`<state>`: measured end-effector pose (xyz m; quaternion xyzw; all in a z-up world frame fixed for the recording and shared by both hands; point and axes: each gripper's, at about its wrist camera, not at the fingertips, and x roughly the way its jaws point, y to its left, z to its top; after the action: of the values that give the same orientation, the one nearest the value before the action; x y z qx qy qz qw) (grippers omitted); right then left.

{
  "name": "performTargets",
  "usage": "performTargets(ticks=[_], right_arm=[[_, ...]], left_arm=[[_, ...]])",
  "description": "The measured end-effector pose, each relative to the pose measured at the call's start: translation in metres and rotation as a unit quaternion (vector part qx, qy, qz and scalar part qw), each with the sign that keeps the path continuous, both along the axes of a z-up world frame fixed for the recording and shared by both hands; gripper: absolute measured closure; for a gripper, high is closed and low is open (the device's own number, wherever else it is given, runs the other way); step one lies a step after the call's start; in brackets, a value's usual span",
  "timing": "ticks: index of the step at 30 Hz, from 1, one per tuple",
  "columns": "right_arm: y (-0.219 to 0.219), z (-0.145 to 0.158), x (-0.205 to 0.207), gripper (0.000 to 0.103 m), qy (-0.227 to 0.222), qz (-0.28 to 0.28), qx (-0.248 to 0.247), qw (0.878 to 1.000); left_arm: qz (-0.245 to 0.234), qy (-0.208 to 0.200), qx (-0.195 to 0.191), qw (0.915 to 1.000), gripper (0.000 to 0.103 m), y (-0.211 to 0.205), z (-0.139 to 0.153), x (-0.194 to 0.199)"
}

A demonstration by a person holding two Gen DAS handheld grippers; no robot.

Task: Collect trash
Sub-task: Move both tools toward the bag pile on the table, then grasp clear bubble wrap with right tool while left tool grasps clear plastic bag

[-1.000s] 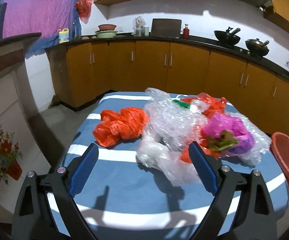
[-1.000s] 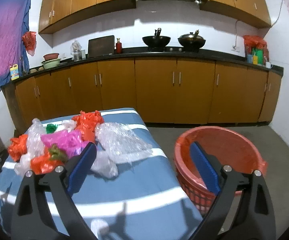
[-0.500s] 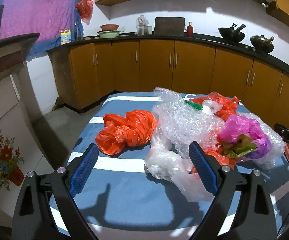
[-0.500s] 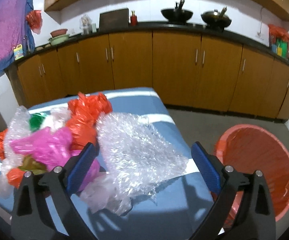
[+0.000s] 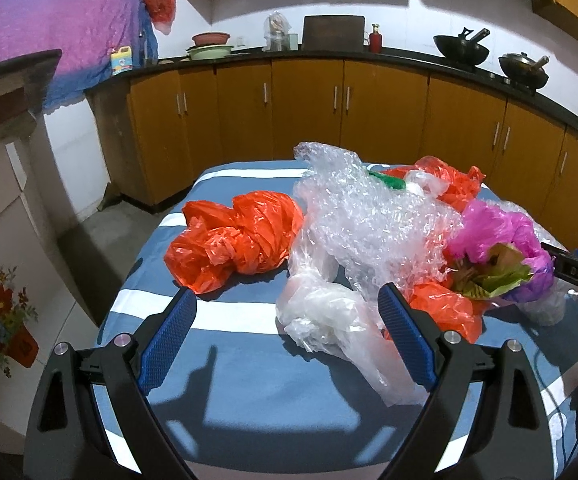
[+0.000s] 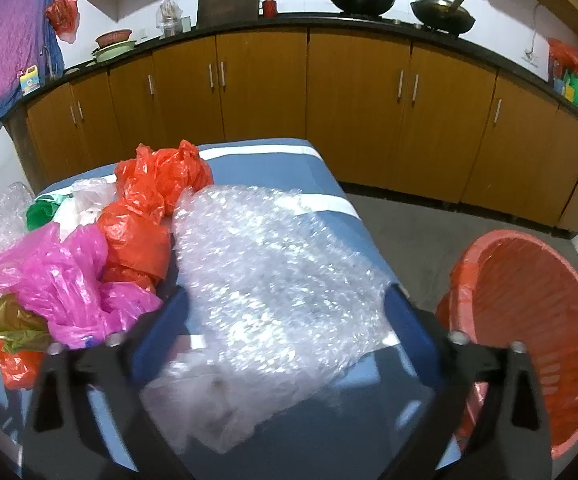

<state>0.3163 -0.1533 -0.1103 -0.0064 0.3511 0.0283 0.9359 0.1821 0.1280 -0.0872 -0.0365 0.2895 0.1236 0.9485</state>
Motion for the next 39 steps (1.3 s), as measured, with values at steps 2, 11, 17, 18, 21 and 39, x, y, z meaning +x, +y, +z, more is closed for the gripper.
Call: performTargets(ticks=[2, 11, 17, 18, 21, 39], right_arm=[[0.0, -0.002, 0.003, 0.039, 0.006, 0.002, 0.006, 1.0], [0.001, 0.002, -0.005, 0.089, -0.01, 0.014, 0.029, 0.999], [0.001, 0.009, -0.013, 0.09, -0.022, 0.018, 0.035, 0.999], [0.001, 0.011, -0.014, 0.09, -0.023, 0.019, 0.036, 0.999], [0.0, 0.014, -0.016, 0.09, -0.026, 0.02, 0.038, 0.999], [-0.007, 0.024, -0.035, 0.091, -0.038, 0.024, 0.05, 0.998]], left_arm=[[-0.002, 0.003, -0.003, 1.0, 0.011, 0.0, -0.002, 0.003], [-0.014, 0.024, -0.013, 0.9995, 0.011, 0.0, -0.011, 0.012], [-0.025, 0.056, -0.026, 0.9978, 0.019, 0.002, -0.019, 0.022], [-0.027, 0.063, -0.029, 0.9972, 0.022, 0.002, -0.021, 0.024], [-0.031, 0.083, -0.043, 0.9951, 0.028, 0.005, -0.028, 0.029], [-0.048, 0.073, -0.071, 0.9936, 0.07, 0.013, -0.021, 0.012]])
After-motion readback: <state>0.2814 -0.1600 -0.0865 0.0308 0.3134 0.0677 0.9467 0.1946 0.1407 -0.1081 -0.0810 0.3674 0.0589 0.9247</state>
